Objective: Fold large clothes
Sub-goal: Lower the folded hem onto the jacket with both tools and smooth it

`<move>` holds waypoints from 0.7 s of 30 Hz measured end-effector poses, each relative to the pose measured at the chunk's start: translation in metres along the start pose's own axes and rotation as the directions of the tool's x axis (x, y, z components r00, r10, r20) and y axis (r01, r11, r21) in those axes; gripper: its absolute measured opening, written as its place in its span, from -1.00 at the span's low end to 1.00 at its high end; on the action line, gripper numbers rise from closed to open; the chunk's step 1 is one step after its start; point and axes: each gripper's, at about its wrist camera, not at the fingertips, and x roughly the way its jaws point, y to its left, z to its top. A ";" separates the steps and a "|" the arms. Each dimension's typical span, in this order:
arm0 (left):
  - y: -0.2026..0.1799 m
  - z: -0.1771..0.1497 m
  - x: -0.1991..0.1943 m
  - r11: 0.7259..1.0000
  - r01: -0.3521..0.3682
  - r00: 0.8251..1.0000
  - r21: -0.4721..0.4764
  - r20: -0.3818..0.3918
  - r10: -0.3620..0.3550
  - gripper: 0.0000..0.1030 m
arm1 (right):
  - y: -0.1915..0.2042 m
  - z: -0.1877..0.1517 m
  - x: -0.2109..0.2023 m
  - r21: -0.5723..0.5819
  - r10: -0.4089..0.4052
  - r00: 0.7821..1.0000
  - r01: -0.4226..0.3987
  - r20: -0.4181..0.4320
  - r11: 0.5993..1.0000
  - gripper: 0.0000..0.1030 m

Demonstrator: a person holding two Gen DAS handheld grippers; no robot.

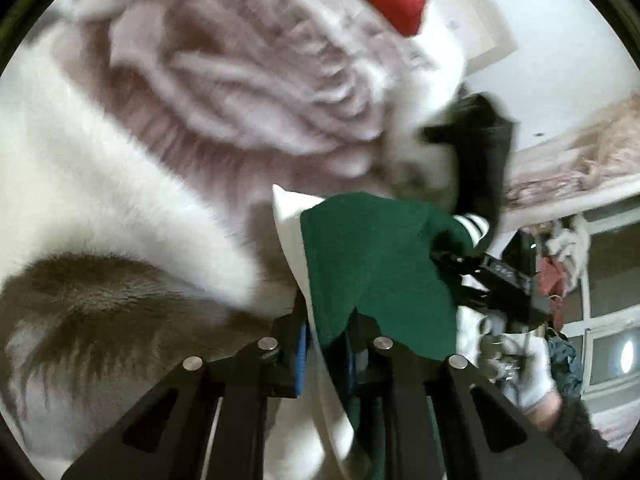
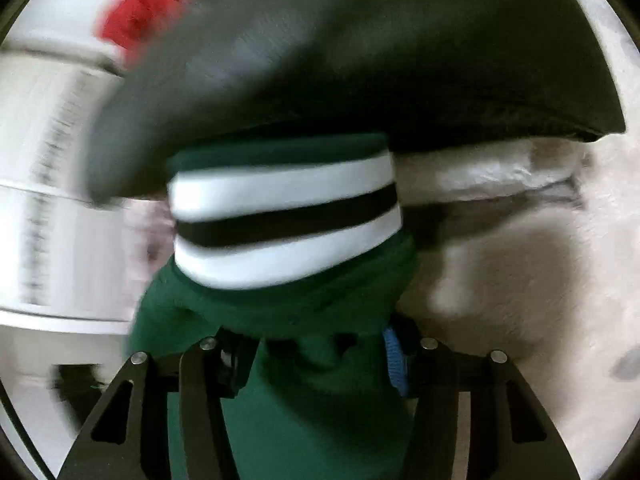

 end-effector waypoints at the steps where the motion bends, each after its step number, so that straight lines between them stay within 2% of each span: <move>1: 0.008 0.002 0.006 1.000 0.007 1.000 -0.030 -0.026 -0.008 -0.58 | 0.002 0.002 0.004 0.012 -0.014 1.000 0.014 -0.020 1.000 0.25; 3: 0.012 0.003 0.003 0.996 0.050 0.997 -0.074 -0.053 -0.054 -0.53 | 0.003 0.000 -0.005 0.060 0.001 0.998 0.002 -0.056 0.998 0.25; 5: 0.006 0.000 -0.011 0.996 0.063 0.996 -0.065 -0.063 -0.067 -0.44 | 0.002 -0.019 -0.028 0.091 0.044 0.994 -0.035 -0.100 0.995 0.29; 6: 0.002 -0.006 -0.023 0.995 0.074 0.995 -0.063 -0.066 -0.078 -0.34 | 0.000 -0.035 -0.046 0.082 0.065 0.994 -0.058 -0.093 0.995 0.30; 8: -0.004 -0.022 -0.043 0.992 0.109 0.991 -0.061 -0.073 -0.113 0.20 | -0.001 -0.064 -0.075 0.037 0.054 0.995 -0.051 -0.081 0.998 0.39; 9: -0.006 -0.036 -0.059 0.989 0.135 0.988 -0.064 -0.066 -0.139 0.25 | -0.008 -0.079 -0.085 0.036 0.075 0.992 -0.072 -0.097 0.997 0.41; 10: -0.008 -0.053 -0.072 0.985 0.156 0.985 -0.077 -0.058 -0.161 0.25 | -0.014 -0.108 -0.099 0.060 0.133 0.983 -0.126 -0.128 0.990 0.41; 12: -0.008 -0.090 -0.091 0.980 0.164 0.983 -0.111 -0.061 -0.172 0.25 | -0.020 -0.154 -0.114 0.091 0.189 0.968 -0.176 -0.164 0.980 0.41; 15: -0.006 -0.155 -0.112 0.990 0.069 0.993 -0.121 -0.086 -0.080 0.25 | -0.031 -0.241 -0.125 0.143 0.192 0.956 -0.163 -0.221 0.976 0.41; 16: -0.004 -0.178 -0.117 0.993 0.011 0.994 -0.120 -0.105 -0.024 0.25 | -0.036 -0.272 -0.122 0.175 0.201 0.947 -0.159 -0.251 0.972 0.41; 18: 0.001 -0.218 -0.121 0.991 -0.073 0.988 -0.114 -0.141 0.056 0.25 | -0.046 -0.328 -0.106 0.255 0.252 0.915 -0.174 -0.315 0.951 0.41; 20: 0.011 -0.258 -0.120 0.978 -0.172 0.971 -0.116 -0.187 0.149 0.25 | -0.061 -0.378 -0.083 0.320 0.277 0.885 -0.157 -0.374 0.934 0.41; 21: 0.014 -0.271 -0.120 0.972 -0.203 0.964 -0.118 -0.199 0.177 0.25 | -0.057 -0.397 -0.072 0.320 0.272 0.880 -0.148 -0.389 0.936 0.41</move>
